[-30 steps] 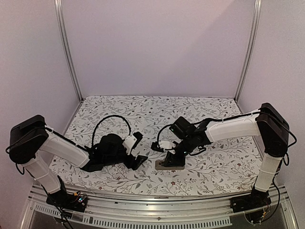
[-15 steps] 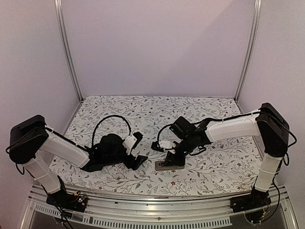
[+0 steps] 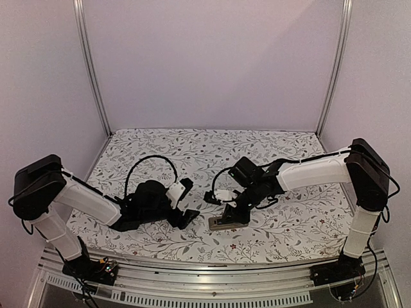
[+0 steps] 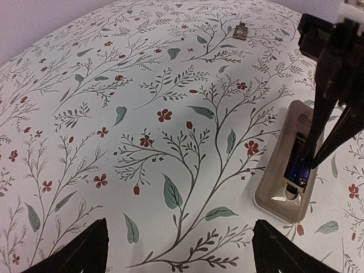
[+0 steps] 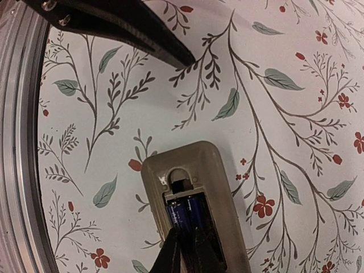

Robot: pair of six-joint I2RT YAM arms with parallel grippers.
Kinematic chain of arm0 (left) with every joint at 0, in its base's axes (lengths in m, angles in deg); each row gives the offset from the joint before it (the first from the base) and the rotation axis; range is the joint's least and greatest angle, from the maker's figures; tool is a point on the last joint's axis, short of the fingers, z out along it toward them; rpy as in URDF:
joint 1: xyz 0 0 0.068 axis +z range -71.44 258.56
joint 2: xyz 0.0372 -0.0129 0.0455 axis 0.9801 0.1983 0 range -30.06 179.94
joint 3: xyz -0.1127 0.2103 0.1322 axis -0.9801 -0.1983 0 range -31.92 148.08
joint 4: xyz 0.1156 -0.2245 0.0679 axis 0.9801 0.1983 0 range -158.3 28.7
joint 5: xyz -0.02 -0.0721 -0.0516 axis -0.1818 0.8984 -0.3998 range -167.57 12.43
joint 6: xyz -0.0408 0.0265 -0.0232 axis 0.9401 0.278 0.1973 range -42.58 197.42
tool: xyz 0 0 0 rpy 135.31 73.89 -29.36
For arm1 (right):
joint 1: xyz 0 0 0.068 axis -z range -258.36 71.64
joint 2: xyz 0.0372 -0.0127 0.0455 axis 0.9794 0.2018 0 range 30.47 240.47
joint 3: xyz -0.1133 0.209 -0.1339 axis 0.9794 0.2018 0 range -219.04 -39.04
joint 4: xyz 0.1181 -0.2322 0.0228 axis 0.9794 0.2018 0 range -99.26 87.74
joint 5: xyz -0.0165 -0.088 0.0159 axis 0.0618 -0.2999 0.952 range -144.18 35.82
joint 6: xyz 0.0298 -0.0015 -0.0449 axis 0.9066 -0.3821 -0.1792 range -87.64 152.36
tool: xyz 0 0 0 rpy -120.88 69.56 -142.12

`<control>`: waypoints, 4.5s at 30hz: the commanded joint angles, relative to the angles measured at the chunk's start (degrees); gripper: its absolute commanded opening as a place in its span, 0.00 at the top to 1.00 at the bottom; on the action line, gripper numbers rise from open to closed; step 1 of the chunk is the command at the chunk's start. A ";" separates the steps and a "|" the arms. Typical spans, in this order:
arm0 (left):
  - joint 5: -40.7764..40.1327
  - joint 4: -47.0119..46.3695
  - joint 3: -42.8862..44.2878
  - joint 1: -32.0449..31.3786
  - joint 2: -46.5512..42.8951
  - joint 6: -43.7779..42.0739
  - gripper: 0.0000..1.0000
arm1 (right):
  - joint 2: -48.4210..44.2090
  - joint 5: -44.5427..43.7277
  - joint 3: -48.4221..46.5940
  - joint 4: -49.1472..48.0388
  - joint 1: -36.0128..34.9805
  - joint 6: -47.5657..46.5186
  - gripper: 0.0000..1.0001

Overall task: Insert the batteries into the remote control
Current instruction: Load the battery into the battery compartment, then adjust the battery in the battery compartment.

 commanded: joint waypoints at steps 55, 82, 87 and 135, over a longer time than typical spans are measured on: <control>-5.17 -2.37 -1.50 -2.29 -6.51 -4.07 0.12 | -1.85 -1.21 -2.71 -1.11 -1.39 -3.30 0.70; 4.30 -8.05 2.31 -8.14 5.54 -17.05 0.19 | -13.57 -19.62 0.26 5.83 1.61 57.73 0.75; 11.62 -7.25 4.19 -7.83 9.37 -19.31 0.15 | -10.51 -18.16 1.64 5.56 -0.10 61.76 0.76; 16.19 -3.82 7.18 -5.85 8.31 -11.91 0.20 | -3.29 -8.75 2.82 1.67 -0.84 62.46 0.82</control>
